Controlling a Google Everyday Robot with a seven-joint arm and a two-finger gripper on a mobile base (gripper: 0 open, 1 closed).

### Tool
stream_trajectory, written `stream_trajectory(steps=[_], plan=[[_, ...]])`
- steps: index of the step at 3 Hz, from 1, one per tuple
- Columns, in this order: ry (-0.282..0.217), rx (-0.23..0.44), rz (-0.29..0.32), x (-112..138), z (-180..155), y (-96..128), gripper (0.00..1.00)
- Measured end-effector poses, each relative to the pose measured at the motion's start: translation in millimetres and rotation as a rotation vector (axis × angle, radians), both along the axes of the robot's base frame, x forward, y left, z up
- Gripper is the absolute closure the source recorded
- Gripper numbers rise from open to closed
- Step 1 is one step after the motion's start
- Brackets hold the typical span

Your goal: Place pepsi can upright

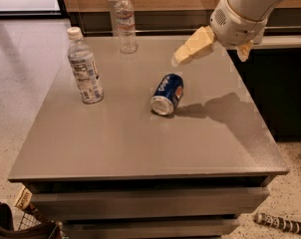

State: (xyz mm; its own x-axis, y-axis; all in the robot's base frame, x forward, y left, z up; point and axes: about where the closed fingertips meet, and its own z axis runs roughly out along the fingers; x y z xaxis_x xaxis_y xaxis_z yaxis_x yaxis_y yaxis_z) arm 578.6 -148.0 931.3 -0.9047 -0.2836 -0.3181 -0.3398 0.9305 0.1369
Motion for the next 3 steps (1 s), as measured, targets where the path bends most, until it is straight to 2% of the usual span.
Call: stream_trajectory(steps=[1, 2, 3], plan=[[0.079, 0.015, -0.164, 9.6, -6.7, 7.4, 0.0], [0.154, -0.045, -0.315, 20.1, -7.3, 14.0, 0.0], [0.226, -0.104, -0.47, 29.8, -11.7, 34.2, 0.0]])
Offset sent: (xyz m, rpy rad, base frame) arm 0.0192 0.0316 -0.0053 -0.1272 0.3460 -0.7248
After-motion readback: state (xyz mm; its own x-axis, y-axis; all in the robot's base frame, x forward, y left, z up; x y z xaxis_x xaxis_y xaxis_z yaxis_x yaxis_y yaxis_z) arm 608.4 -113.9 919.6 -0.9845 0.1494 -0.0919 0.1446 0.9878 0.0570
